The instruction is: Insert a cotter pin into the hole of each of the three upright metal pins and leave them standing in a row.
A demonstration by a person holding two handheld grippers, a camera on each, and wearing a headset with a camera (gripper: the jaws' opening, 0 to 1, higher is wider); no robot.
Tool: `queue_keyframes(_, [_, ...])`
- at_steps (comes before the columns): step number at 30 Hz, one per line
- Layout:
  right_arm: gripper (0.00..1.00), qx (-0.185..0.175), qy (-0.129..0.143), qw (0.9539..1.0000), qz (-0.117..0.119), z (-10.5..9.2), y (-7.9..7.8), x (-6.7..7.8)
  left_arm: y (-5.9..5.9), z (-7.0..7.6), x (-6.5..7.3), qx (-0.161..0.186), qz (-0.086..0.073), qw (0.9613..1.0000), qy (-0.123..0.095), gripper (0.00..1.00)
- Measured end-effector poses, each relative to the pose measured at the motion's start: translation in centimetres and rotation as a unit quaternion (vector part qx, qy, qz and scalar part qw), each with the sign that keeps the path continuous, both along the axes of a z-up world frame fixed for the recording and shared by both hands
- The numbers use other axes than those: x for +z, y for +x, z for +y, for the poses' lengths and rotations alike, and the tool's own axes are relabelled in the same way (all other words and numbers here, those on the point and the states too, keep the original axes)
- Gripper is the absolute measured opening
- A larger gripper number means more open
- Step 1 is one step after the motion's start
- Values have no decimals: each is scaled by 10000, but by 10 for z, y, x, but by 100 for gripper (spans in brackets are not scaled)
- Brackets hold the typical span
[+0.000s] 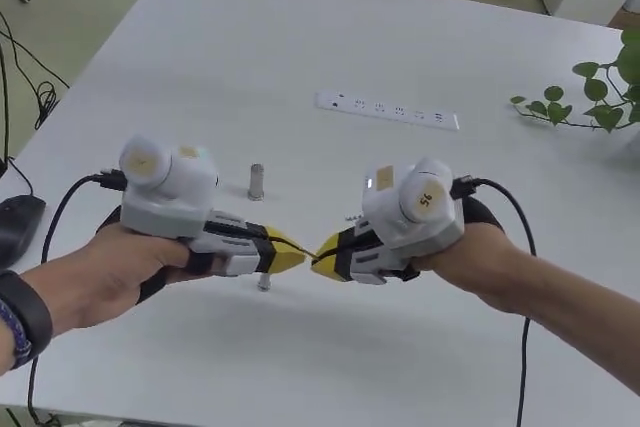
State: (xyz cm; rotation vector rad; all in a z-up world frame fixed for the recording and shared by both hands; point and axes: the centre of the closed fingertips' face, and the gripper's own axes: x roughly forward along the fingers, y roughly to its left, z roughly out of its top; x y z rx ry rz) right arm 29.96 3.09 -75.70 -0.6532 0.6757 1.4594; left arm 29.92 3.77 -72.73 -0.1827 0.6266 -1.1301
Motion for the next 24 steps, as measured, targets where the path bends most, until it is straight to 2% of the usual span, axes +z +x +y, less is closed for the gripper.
queue_keyframes(15, [2, -360, -83, 9993, -14, -13, 1, -5, -1, 28, -4, 441, -21, 9990, 57, 8])
queue_keyframes(24, [2, -596, -100, 9982, -13, -22, 1, -11, -5, 44, -10, 687, -18, 9975, 147, 10])
